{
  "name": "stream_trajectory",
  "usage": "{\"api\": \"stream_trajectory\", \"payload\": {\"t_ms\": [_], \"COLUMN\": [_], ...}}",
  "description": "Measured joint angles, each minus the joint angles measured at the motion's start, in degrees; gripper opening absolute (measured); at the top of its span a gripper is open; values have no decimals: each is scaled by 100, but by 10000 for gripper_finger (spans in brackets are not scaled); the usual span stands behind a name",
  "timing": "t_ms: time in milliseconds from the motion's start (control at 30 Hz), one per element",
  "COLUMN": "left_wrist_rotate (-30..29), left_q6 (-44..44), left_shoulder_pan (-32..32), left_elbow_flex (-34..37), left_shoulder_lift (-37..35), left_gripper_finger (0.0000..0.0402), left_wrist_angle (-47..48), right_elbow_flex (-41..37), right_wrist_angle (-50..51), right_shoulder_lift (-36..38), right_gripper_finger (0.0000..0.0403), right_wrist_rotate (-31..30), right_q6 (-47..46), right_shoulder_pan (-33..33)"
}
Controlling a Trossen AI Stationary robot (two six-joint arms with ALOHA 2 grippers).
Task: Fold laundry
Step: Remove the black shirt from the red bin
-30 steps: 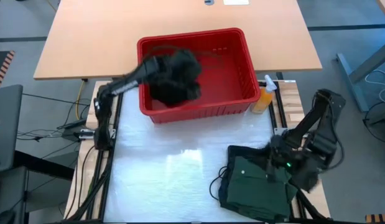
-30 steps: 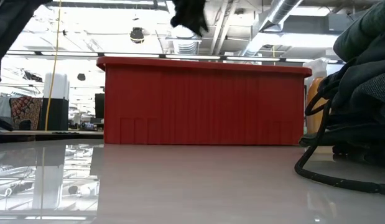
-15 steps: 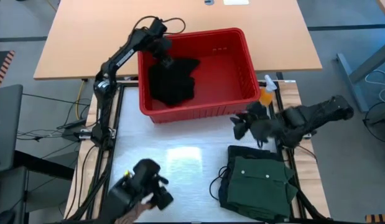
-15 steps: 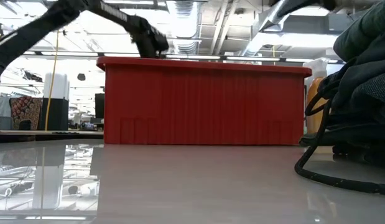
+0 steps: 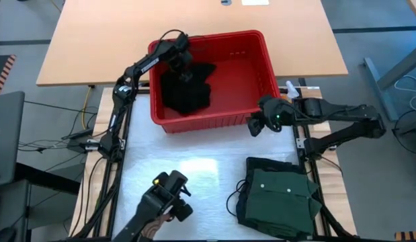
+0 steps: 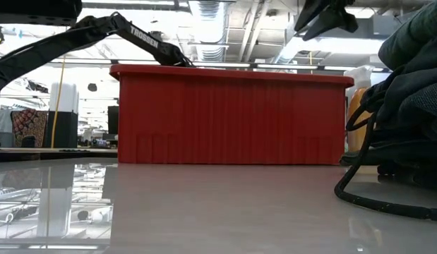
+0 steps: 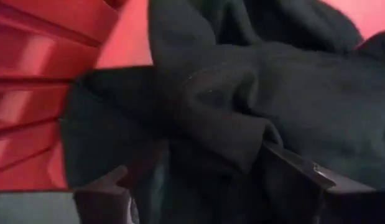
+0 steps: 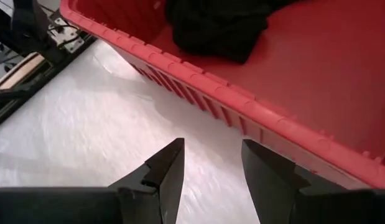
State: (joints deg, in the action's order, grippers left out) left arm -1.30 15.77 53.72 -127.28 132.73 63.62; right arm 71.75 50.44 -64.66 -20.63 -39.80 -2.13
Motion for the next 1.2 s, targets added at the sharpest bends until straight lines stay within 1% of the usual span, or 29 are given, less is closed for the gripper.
{"api": "stream_trajectory", "payload": {"t_ms": [67,133,200,267,300,333,400,500,567,600,667,767,867,933,1000,1100,1133,1200], "left_wrist_rotate": [31,105,105,150,279,539,1290,2166,2498,2604,2675,2489,2239,2177,2142,2023,1882,1356], "left_q6": [1,-15,-37,-11,-7,-9,-10,-195,-308,-416,-566,-842,-1226,-1440,-1547,-1475,-1382,-1219], "left_shoulder_pan": [-69,-100,-166,-220,-241,-266,-289,-446,-616,-727,-1006,-1625,-2409,-3020,-3762,-5110,-5591,-6517], "left_elbow_flex": [-2,8,78,86,48,-28,-231,-597,-771,-709,-638,-632,-632,-632,-632,-637,-638,-634], "left_shoulder_lift": [51,55,52,57,59,59,-8,-319,-717,-1026,-1602,-2433,-3253,-3765,-4216,-4669,-4758,-4877], "left_gripper_finger": [217,186,131,57,29,18,11,5,3,3,2,2,1,1,1,1,1,0], "left_wrist_angle": [9,106,133,313,458,602,866,896,811,622,346,-98,-873,-1332,-1685,-1829,-1814,-1741], "right_elbow_flex": [0,0,0,0,0,0,0,0,0,0,0,0,0,0,0,0,0,-2], "right_wrist_angle": [43,96,183,310,373,441,615,712,738,738,740,769,837,834,705,101,-145,-674], "right_shoulder_lift": [-3,-13,-17,-20,-20,-20,-20,-20,-20,-20,-20,-20,-20,-20,-13,-12,-20,-29], "right_gripper_finger": [187,187,187,187,187,187,187,187,187,187,187,187,187,187,187,187,187,187], "right_wrist_rotate": [94,114,122,124,125,125,123,121,119,118,80,-83,-247,-334,-371,-413,-467,-601], "right_q6": [92,181,221,233,234,234,235,197,193,193,235,434,622,667,664,706,735,848], "right_shoulder_pan": [-7,23,91,183,237,294,413,605,757,849,1058,1397,1693,1884,2120,2517,2655,2935]}}
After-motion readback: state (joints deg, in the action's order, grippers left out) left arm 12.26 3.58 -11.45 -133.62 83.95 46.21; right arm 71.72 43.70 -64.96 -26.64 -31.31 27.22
